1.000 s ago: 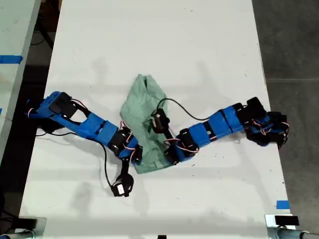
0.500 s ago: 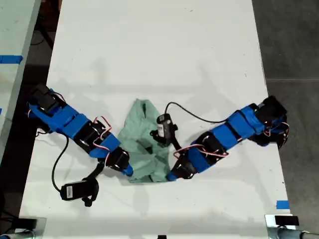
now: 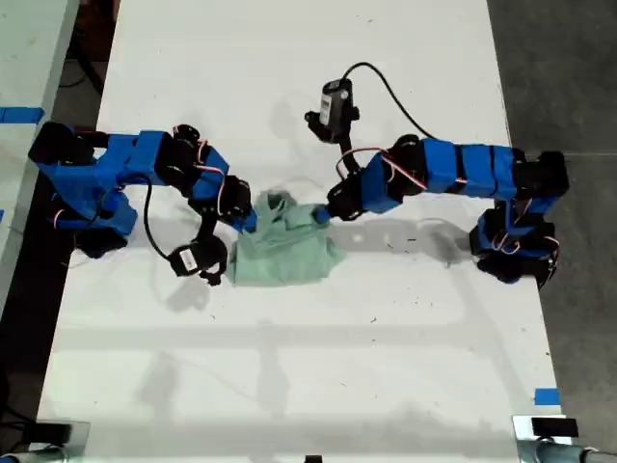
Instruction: Fold t shirt
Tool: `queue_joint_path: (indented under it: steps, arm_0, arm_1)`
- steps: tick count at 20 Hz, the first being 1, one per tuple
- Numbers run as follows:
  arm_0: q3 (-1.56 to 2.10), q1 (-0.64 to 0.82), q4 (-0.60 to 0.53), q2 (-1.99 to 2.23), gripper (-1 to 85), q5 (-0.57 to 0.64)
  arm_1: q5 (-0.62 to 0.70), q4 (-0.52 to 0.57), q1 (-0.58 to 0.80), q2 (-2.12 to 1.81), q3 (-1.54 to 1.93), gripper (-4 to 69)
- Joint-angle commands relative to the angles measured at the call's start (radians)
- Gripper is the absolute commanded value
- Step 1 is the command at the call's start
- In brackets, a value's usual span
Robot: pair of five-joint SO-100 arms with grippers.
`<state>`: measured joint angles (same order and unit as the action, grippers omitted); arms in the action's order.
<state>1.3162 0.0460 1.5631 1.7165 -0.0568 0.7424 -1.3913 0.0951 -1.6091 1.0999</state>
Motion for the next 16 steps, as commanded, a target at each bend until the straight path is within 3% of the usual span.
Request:
queue_joint_path:
  steps: [1,5,8,9,10,11,14,16]
  arm_0:
    - [-0.005,0.101,0.023,0.094,29.8,0.077]
    - [-0.012,0.202,0.031,0.314,27.8,0.123]
    - [-0.034,0.199,0.031,0.499,27.8,0.123]
    - [-0.051,0.170,0.032,0.552,27.2,0.115]
    - [-0.071,0.133,0.031,0.606,7.0,0.103]
    - [-0.092,0.083,0.028,0.658,-0.3,0.084]
    - [-0.041,-0.020,0.028,0.807,-0.3,0.083]
    - [0.227,-0.005,0.005,0.982,-0.4,0.049]
  arm_1:
    - [0.060,-0.071,0.107,-0.043,-0.029,34.5]
    - [0.094,-0.288,0.262,-0.163,-0.133,25.1]
    - [0.089,-0.360,0.290,-0.374,-0.092,20.0]
    - [0.060,-0.365,0.261,-0.459,-0.038,18.7]
    - [0.025,-0.365,0.213,-0.548,0.026,12.6]
    - [-0.026,-0.365,0.141,-0.641,0.095,1.9]
    - [-0.210,-0.365,-0.066,-0.911,0.293,1.4]
    - [-0.304,-0.359,-0.155,-1.049,0.488,1.5]
